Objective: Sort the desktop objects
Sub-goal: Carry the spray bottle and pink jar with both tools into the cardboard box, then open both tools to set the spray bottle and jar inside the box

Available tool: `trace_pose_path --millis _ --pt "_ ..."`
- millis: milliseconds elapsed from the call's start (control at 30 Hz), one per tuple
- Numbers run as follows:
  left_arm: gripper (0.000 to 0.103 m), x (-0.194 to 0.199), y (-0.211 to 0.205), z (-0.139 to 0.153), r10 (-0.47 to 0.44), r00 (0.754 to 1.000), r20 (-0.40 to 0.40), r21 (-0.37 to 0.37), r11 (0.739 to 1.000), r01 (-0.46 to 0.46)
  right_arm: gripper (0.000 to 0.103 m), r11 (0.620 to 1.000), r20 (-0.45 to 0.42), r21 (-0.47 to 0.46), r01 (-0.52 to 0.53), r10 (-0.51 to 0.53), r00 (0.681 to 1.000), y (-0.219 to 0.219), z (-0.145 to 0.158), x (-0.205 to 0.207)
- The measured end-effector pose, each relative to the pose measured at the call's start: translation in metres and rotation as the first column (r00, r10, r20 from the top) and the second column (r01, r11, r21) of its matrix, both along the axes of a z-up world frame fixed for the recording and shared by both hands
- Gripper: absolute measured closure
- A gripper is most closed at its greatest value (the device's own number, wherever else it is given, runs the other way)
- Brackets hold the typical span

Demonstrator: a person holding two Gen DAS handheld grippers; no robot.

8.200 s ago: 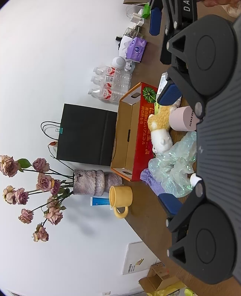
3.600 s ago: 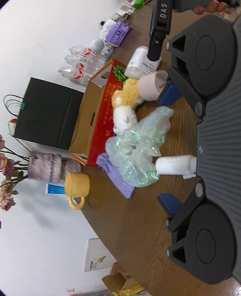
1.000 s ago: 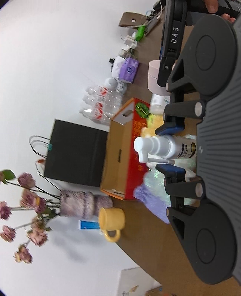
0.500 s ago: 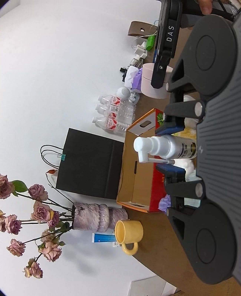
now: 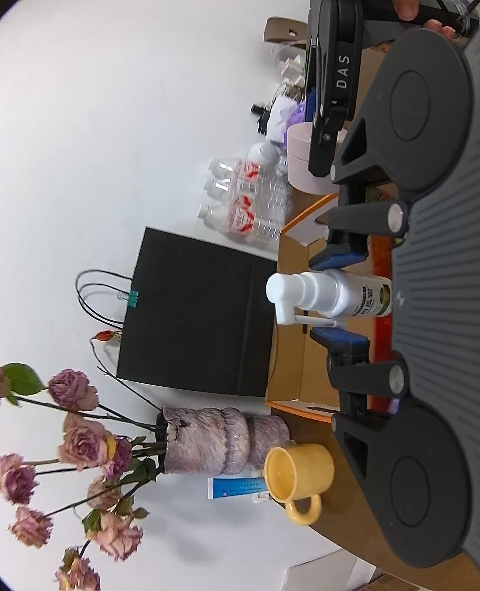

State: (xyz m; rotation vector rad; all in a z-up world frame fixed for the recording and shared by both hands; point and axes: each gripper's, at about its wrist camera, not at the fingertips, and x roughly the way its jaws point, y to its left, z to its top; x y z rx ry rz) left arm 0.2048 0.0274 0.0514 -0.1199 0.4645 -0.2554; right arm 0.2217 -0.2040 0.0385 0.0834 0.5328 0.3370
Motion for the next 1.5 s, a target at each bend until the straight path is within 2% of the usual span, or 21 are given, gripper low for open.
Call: trace_pose_path --millis 267,567,700,867,967,1000,1033,1067,1100,1167,1200,1233,1333,1400,1500 --pt "0.069 0.094 -0.004 -0.025 0.036 0.997 -0.066 0.042 0.999 -0.033 0.049 0.998 -0.134 -0.062 -0.021 0.013 0.991 0.021 -0.034 0.103" --pt "0.069 0.196 -0.025 -0.077 0.112 0.981 -0.156 0.153 0.984 -0.088 0.049 0.99 -0.322 -0.138 -0.004 -0.041 0.946 0.062 -0.103 0.208" --pt "0.069 0.23 -0.023 -0.103 0.161 0.966 -0.203 0.179 0.976 -0.125 0.049 0.983 -0.353 -0.18 0.029 -0.092 0.931 0.072 -0.121 0.236" --pt "0.068 0.25 -0.016 -0.122 0.194 0.947 -0.254 0.179 0.972 -0.152 0.049 0.978 -0.353 -0.21 0.016 -0.091 0.931 0.083 -0.13 0.251" --pt "0.066 0.252 -0.011 -0.122 0.195 0.946 -0.257 0.156 0.975 -0.159 0.049 0.977 -0.357 -0.212 0.023 -0.099 0.929 0.085 -0.134 0.252" --pt "0.064 0.251 -0.01 -0.121 0.193 0.948 -0.255 0.15 0.976 -0.159 0.049 0.977 -0.361 -0.211 0.021 -0.098 0.927 0.085 -0.134 0.252" --pt "0.05 0.251 -0.009 -0.12 0.191 0.949 -0.252 0.145 0.977 -0.158 0.048 0.977 -0.365 -0.21 0.021 -0.098 0.926 0.084 -0.134 0.251" --pt "0.033 0.248 -0.009 -0.118 0.195 0.952 -0.238 0.151 0.975 -0.161 0.043 0.978 -0.368 -0.208 0.022 -0.099 0.924 0.083 -0.134 0.25" --pt "0.028 0.245 -0.009 -0.115 0.198 0.955 -0.22 0.16 0.973 -0.165 0.033 0.978 -0.368 -0.207 0.022 -0.098 0.925 0.082 -0.133 0.248" --pt "0.016 0.239 -0.01 -0.11 0.206 0.961 -0.186 0.177 0.969 -0.173 0.019 0.978 -0.348 -0.207 0.021 -0.094 0.933 0.079 -0.128 0.242" --pt "0.011 0.235 -0.01 -0.106 0.207 0.962 -0.175 0.177 0.968 -0.176 0.017 0.978 -0.337 -0.206 0.023 -0.093 0.937 0.077 -0.125 0.239" --pt "0.0 0.232 -0.01 -0.102 0.208 0.964 -0.166 0.177 0.968 -0.179 0.017 0.978 -0.328 -0.205 0.026 -0.093 0.94 0.076 -0.122 0.235" --pt "0.0 0.22 -0.01 -0.091 0.212 0.967 -0.14 0.174 0.967 -0.186 0.013 0.979 -0.323 -0.202 0.034 -0.099 0.941 0.072 -0.109 0.223" --pt "0.0 0.212 -0.01 -0.082 0.206 0.971 -0.119 0.172 0.968 -0.184 0.0 0.981 -0.314 -0.194 0.026 -0.087 0.945 0.068 -0.1 0.212" --pt "0.0 0.195 -0.013 -0.065 0.203 0.975 -0.086 0.174 0.967 -0.186 0.0 0.982 -0.284 -0.189 0.017 -0.071 0.956 0.063 -0.089 0.193"
